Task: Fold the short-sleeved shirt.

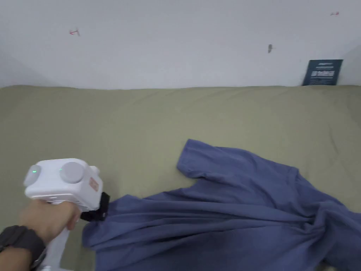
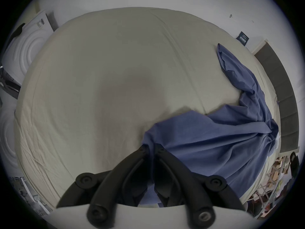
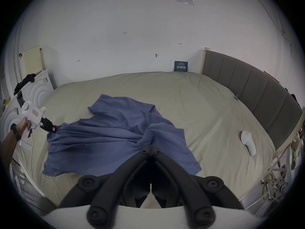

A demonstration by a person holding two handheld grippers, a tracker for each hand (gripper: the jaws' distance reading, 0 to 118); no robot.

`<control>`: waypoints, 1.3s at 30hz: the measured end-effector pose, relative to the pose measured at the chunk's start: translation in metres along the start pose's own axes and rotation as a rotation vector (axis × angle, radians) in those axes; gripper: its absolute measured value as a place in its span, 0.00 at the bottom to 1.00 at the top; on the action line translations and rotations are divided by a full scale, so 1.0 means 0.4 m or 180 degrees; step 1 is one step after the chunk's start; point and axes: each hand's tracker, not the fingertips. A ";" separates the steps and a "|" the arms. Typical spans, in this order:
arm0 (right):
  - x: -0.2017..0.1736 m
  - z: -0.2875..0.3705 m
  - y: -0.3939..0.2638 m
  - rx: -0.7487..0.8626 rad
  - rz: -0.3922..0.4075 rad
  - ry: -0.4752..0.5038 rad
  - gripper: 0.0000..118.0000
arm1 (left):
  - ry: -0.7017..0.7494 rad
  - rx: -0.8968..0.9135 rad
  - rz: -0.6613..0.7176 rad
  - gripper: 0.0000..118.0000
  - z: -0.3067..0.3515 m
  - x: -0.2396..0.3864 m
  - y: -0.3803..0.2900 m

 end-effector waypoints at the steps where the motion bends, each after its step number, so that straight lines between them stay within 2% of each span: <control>1: 0.013 -0.004 0.001 -0.0012 0.0001 -0.0028 0.02 | -0.0006 0.0018 0.0009 0.03 0.004 0.002 -0.004; 5: 0.094 -0.066 0.018 -0.0193 -0.0043 -0.0304 0.02 | -0.0062 0.0021 0.0014 0.03 0.003 0.006 -0.001; 6: 0.117 -0.094 0.028 -0.0300 -0.0090 -0.0350 0.08 | -0.0041 0.0021 -0.0010 0.03 0.003 0.010 -0.003; 8: 0.157 -0.152 0.052 -0.0592 -0.0163 -0.0310 0.69 | -0.0041 0.0003 -0.0037 0.03 -0.007 0.013 0.002; 9: 0.180 -0.192 0.059 -0.0735 -0.0244 -0.0246 0.93 | -0.0051 -0.0009 -0.0030 0.03 -0.009 0.014 0.000; 10: 0.198 -0.233 0.056 -0.0957 -0.0338 -0.0159 1.00 | -0.0063 -0.0011 -0.0028 0.03 -0.011 0.014 -0.003; 12: 0.219 -0.290 0.054 -0.1130 -0.0484 -0.0149 0.95 | -0.0078 -0.0032 -0.0026 0.03 -0.016 0.017 -0.004; 13: 0.214 -0.323 0.056 -0.1301 -0.0533 -0.0062 0.94 | -0.0070 -0.0035 -0.0026 0.03 -0.018 0.018 -0.006; 15: 0.211 -0.376 0.056 -0.1464 -0.0667 -0.0109 0.94 | -0.0066 -0.0037 -0.0023 0.03 -0.019 0.018 -0.006; 18: 0.159 -0.435 0.069 -0.1484 -0.0636 -0.0076 0.94 | -0.0064 -0.0022 -0.0015 0.03 -0.017 0.020 -0.007; 19: 0.148 -0.459 0.070 -0.1573 -0.0664 0.0028 0.94 | -0.0059 -0.0022 -0.0025 0.03 -0.016 0.020 -0.007; 21: 0.122 -0.513 0.058 -0.1838 -0.0704 -0.0104 0.94 | -0.0049 -0.0016 -0.0052 0.03 -0.018 0.022 -0.007; 22: 0.115 -0.530 0.050 -0.1898 -0.0687 -0.0300 0.88 | -0.0047 -0.0012 -0.0061 0.03 -0.020 0.021 -0.007; 23: 0.115 -0.531 0.046 -0.1842 -0.0690 -0.0373 0.68 | -0.0050 -0.0002 -0.0065 0.03 -0.022 0.020 -0.006; 24: 0.114 -0.527 0.043 -0.1769 -0.0739 -0.0328 0.32 | -0.0063 0.0017 -0.0061 0.03 -0.022 0.019 -0.008; 25: 0.113 -0.521 0.029 -0.1721 -0.0955 -0.0180 0.05 | -0.0083 0.0038 -0.0053 0.03 -0.020 0.017 -0.009; 26: 0.105 -0.500 0.026 -0.1589 -0.1059 -0.0189 0.05 | -0.0118 0.0064 -0.0066 0.03 -0.017 0.016 -0.011; 28: 0.079 -0.471 0.027 -0.1418 -0.0708 -0.0253 0.05 | -0.0223 0.0114 -0.0084 0.03 -0.008 0.013 -0.015; 36: -0.024 -0.359 0.188 -0.0735 -0.0244 0.0083 0.05 | -0.0789 0.0678 0.0162 0.03 0.103 0.009 0.026; 39: -0.081 -0.368 0.286 -0.0608 -0.0167 0.0241 0.05 | -0.0971 0.0818 0.0214 0.03 0.159 0.009 0.077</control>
